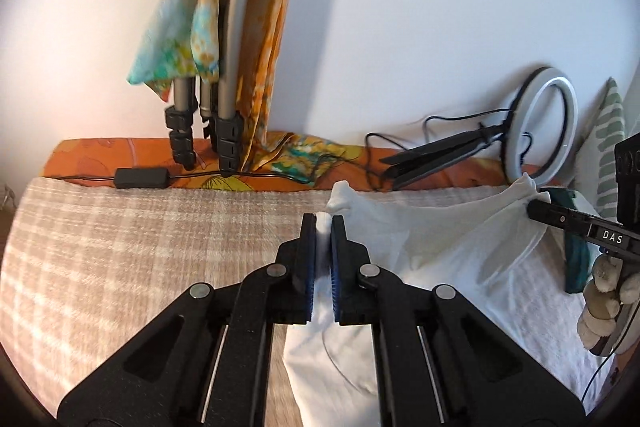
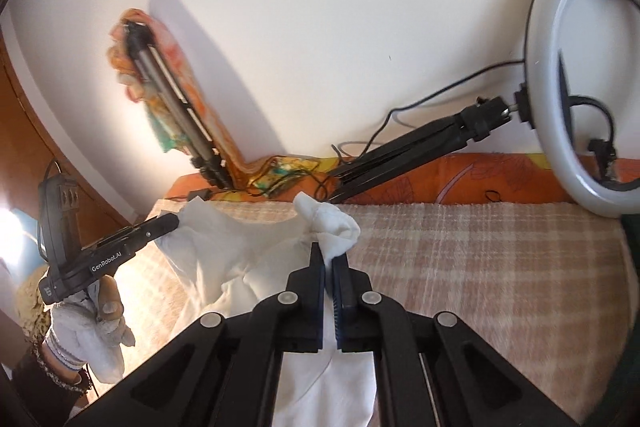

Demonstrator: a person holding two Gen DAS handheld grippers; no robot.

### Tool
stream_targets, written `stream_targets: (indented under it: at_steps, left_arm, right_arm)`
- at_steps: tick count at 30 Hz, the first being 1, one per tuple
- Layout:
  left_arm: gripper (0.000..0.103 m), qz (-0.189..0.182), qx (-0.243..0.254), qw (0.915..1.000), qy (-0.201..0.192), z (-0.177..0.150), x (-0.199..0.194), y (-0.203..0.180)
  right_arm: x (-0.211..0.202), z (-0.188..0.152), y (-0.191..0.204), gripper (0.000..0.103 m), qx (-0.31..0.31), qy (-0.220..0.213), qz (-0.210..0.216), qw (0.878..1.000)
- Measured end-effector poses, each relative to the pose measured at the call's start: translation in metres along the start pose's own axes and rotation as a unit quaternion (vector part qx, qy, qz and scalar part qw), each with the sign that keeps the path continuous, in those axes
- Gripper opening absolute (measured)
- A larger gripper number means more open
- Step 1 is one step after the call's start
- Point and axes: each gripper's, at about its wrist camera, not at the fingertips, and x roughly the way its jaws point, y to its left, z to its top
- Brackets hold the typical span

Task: Fold small clothes
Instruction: 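Close both tools on the collar end and lift it, then fold the collar end over onto the folded hem with both tools, then release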

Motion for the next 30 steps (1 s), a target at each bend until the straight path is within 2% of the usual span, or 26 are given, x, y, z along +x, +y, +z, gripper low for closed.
stream_targets:
  at_steps: [8, 17, 22, 30]
  left_arm:
    - [0.004, -0.001, 0.016, 0.9998, -0.014, -0.019, -0.068, -0.020]
    - [0.004, -0.004, 0.038, 0.9992, -0.014, -0.086, -0.140, -0.040]
    - [0.004, -0.003, 0.046, 0.9989, 0.013, -0.139, -0.152, -0.047]
    - [0.004, 0.013, 0.072, 0.9967, 0.035, -0.194, -0.161, -0.051]
  right_arm:
    - [-0.065, -0.027, 0.034, 0.000, -0.024, -0.010, 0.004, 1.000]
    - [-0.126, -0.089, 0.060, 0.000, -0.043, -0.007, 0.002, 0.999]
    - [-0.140, -0.142, 0.062, 0.000, -0.051, 0.007, 0.000, 0.999]
    - [-0.140, -0.205, 0.064, 0.001, -0.074, 0.036, -0.018, 0.996]
